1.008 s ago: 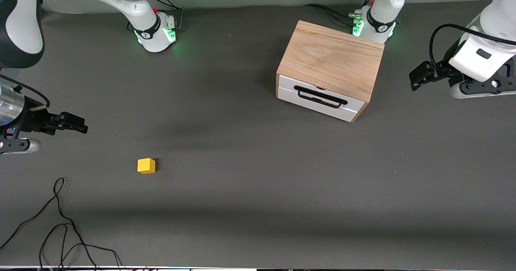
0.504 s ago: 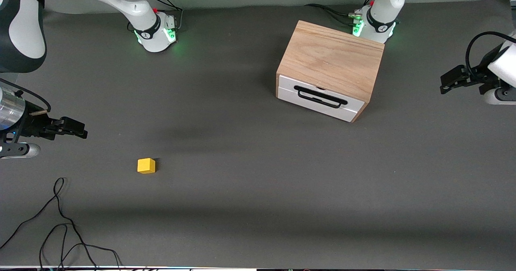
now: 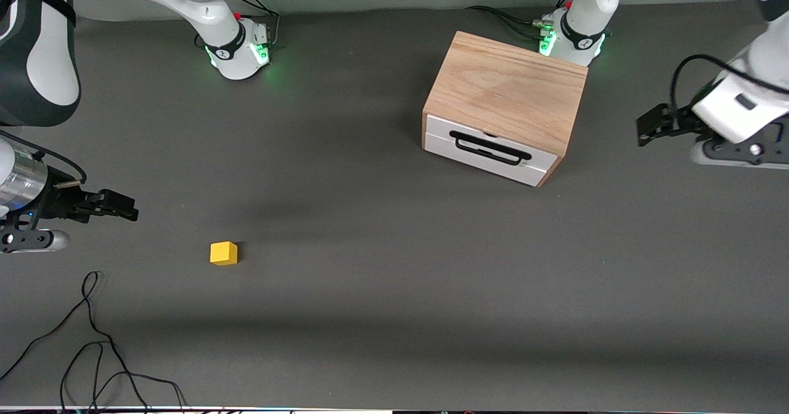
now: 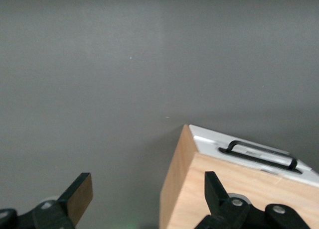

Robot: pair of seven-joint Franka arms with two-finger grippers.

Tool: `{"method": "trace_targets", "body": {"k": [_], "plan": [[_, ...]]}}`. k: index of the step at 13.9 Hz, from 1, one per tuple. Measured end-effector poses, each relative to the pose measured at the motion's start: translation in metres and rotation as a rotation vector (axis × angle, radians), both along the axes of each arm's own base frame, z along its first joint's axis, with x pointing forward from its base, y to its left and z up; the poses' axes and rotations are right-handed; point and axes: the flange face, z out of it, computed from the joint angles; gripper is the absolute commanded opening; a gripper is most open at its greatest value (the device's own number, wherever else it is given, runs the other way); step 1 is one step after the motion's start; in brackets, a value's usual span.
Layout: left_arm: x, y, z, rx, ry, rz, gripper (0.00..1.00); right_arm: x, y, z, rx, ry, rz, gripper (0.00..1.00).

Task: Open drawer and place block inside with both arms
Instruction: 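Reach the left gripper to the drawer handle while the right gripper advances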

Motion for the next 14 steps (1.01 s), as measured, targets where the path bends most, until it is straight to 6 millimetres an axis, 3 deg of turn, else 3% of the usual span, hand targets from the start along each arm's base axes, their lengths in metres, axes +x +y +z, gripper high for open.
{"method": "trace_targets", "body": {"k": [3,7,9,14], "plan": [[0.007,-0.067,-0.034,0.000,0.020,0.066,1.00,0.001,0.000,-0.002,-0.001,-0.001,0.000,1.00],[0.005,-0.164,-0.101,0.035,0.073,0.244,1.00,0.004,0.001,-0.012,-0.004,0.014,0.002,1.00],[0.006,-0.183,-0.137,0.082,0.119,0.411,1.00,0.006,0.002,-0.015,-0.005,0.020,0.003,1.00],[0.005,-0.191,-0.206,0.250,0.219,0.813,1.00,0.012,0.004,-0.035,-0.008,0.046,0.005,1.00]]}}
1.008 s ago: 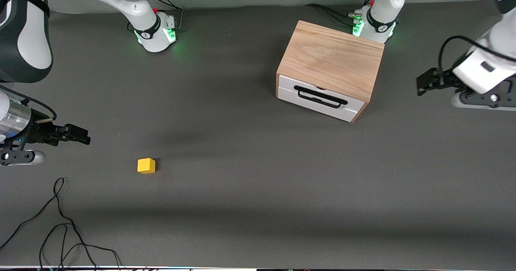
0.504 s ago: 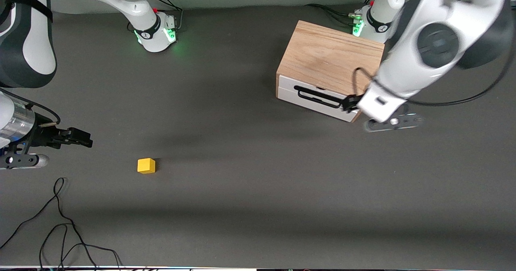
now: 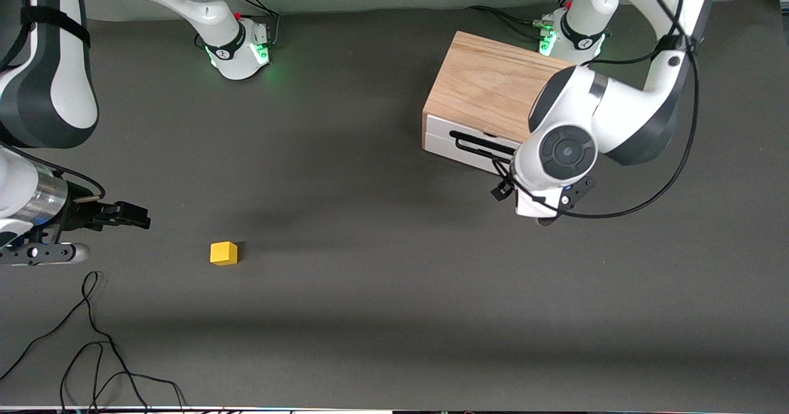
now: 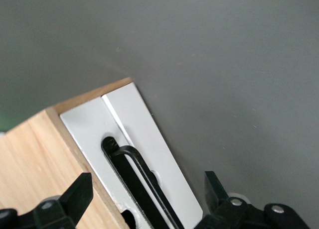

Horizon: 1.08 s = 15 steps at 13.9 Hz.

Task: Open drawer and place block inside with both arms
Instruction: 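Reach the left gripper to the drawer handle while the right gripper advances, then grasp the black drawer handle with the left gripper while the right approaches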

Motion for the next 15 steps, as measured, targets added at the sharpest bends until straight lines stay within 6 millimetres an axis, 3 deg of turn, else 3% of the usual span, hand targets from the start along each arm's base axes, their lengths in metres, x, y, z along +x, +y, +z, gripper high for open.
{"method": "trace_targets", "body": {"k": [3,6,9,12,15], "plan": [[-0.017,-0.023,-0.034,0.110,0.061,0.138,0.99,0.002,0.001,0.000,-0.001,-0.012,0.001,1.00],[-0.030,-0.042,-0.056,0.170,0.092,0.180,0.99,0.009,0.002,0.002,-0.002,-0.063,0.004,1.00],[-0.028,-0.034,-0.069,0.195,0.119,0.198,0.99,0.023,0.010,-0.017,-0.003,-0.099,0.016,1.00],[-0.027,-0.031,-0.080,0.218,0.135,0.224,0.99,0.033,0.031,-0.043,-0.004,-0.103,0.047,1.00],[-0.025,-0.032,-0.082,0.230,0.120,0.269,0.98,0.035,0.030,-0.049,-0.006,-0.096,0.044,1.00]]}}
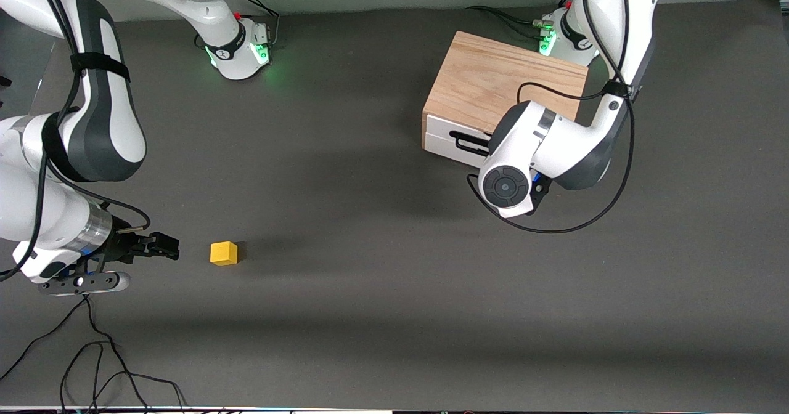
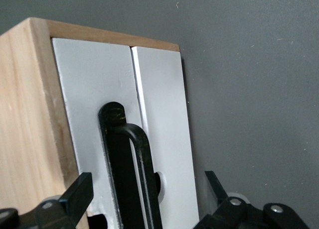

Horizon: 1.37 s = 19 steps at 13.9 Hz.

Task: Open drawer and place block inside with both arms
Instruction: 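Grasp the black drawer handle with the left gripper while the right approaches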

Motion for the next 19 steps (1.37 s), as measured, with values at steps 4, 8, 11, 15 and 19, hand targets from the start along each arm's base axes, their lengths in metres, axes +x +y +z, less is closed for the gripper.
{"method": "trace_targets", "body": {"k": [4,8,11,15,19], "plan": [[0.011,-0.007,0.000,-0.007,-0.075,0.070,0.99,0.000,-0.003,-0.001,0.001,0.004,-0.005,1.00],[0.011,-0.009,-0.014,0.001,-0.063,0.077,0.98,0.002,0.003,-0.020,0.076,0.034,-0.031,1.00],[0.010,-0.010,-0.020,0.007,-0.053,0.078,0.98,0.006,0.003,-0.045,0.074,0.069,-0.036,1.00],[0.009,-0.011,-0.023,0.009,-0.047,0.077,0.97,0.005,-0.010,-0.079,0.066,0.124,-0.058,1.00],[0.006,-0.014,-0.035,0.016,-0.029,0.070,0.20,-0.001,-0.015,-0.097,0.024,0.161,-0.043,1.00]]}}
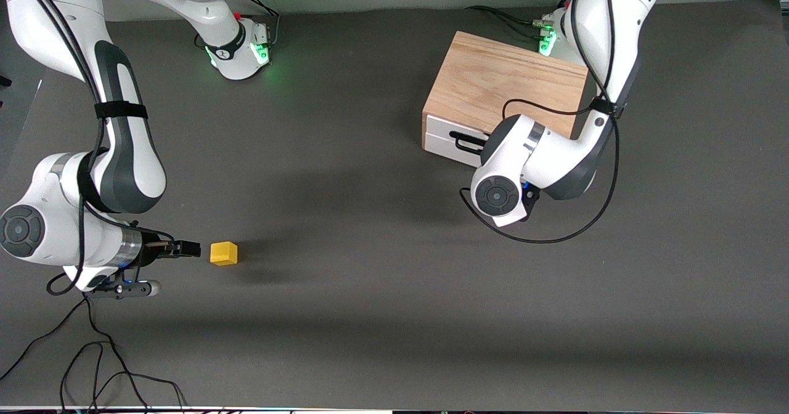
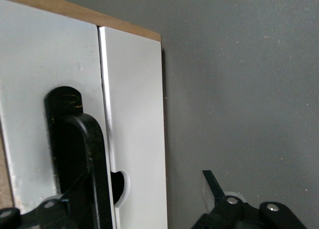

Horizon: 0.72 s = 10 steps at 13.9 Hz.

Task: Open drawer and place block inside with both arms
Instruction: 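Grasp the black drawer handle with the left gripper while the right approaches, then pull the drawer open with the left gripper while the right grasps the cube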

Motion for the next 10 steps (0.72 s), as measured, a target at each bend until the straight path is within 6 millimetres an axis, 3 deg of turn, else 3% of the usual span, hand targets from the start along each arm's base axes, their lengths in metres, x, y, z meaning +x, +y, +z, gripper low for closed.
{"method": "trace_targets", "body": {"k": [1,8,10], "plan": [[-0.001,-0.001,0.001,0.003,0.005,-0.003,0.00,0.000,-0.001,0.003,-0.002,-0.004,0.007,1.00],[0.007,-0.007,0.021,-0.018,-0.034,-0.008,0.00,0.004,0.000,-0.006,-0.003,-0.027,0.022,1.00],[0.012,-0.009,0.024,-0.028,-0.059,-0.009,0.00,0.008,0.001,-0.024,-0.006,-0.045,0.024,1.00]]}}
